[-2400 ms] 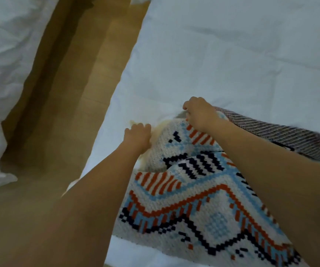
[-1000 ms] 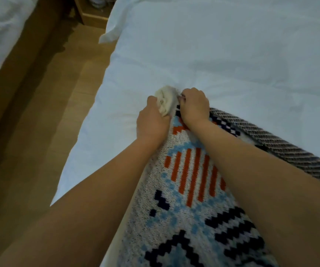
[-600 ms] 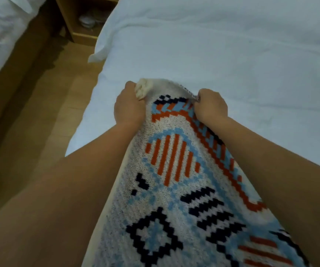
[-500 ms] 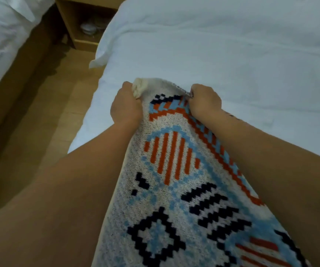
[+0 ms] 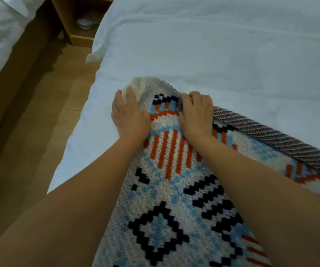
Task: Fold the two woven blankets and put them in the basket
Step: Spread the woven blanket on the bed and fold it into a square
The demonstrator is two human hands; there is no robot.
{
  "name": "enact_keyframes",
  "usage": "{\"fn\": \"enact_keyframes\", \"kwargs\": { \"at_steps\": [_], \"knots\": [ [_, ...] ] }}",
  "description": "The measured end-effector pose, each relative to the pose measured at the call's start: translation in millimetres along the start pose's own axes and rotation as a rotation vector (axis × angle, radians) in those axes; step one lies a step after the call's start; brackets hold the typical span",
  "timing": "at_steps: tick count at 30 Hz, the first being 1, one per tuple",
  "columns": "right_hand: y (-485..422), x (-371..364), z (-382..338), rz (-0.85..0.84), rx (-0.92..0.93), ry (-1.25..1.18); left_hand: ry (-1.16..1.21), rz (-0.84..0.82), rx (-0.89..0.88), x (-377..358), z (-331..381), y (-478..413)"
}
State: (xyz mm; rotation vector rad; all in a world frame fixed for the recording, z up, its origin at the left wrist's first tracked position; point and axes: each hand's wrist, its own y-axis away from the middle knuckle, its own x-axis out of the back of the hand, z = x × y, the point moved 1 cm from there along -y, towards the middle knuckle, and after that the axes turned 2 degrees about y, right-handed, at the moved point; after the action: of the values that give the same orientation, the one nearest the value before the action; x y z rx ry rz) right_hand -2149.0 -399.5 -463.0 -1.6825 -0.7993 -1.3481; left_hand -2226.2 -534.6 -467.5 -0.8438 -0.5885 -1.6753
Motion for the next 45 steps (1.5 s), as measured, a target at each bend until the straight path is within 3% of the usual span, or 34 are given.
{"fn": "enact_keyframes", "kwargs": {
  "at_steps": [3, 7, 18, 27, 37, 45],
  "knots": [
    [43.7, 17.1, -0.7, 0.043, 0.03, -0.07, 0.039, -0.028, -0.071, 4.1, 16.4, 37.3],
    [95.0, 44.2, 12.1, -0.066, 0.032, -0.09, 0.023, -0.208, -0.183, 9.7, 36.3, 91.4],
    [232.2, 142.2, 105.7, -0.215, -0.173, -0.108, -0.109, -0.581, -0.5, 30.8, 106.5, 238.4],
    [331.3, 231.1, 225.6, -0.137, -0.215, -0.089, -0.23, -0.607, -0.623, 13.8, 237.6, 362.3],
    [492.0, 316.2, 429.5, -0.263, -0.356, -0.13, -0.256, -0.646, -0.616, -52.2, 385.0, 526.5],
    [516.9, 338.4, 527.6, -0.275, -0.474, -0.145, -0.364, -0.661, -0.707, -101.2, 459.2, 565.9]
  ]
}}
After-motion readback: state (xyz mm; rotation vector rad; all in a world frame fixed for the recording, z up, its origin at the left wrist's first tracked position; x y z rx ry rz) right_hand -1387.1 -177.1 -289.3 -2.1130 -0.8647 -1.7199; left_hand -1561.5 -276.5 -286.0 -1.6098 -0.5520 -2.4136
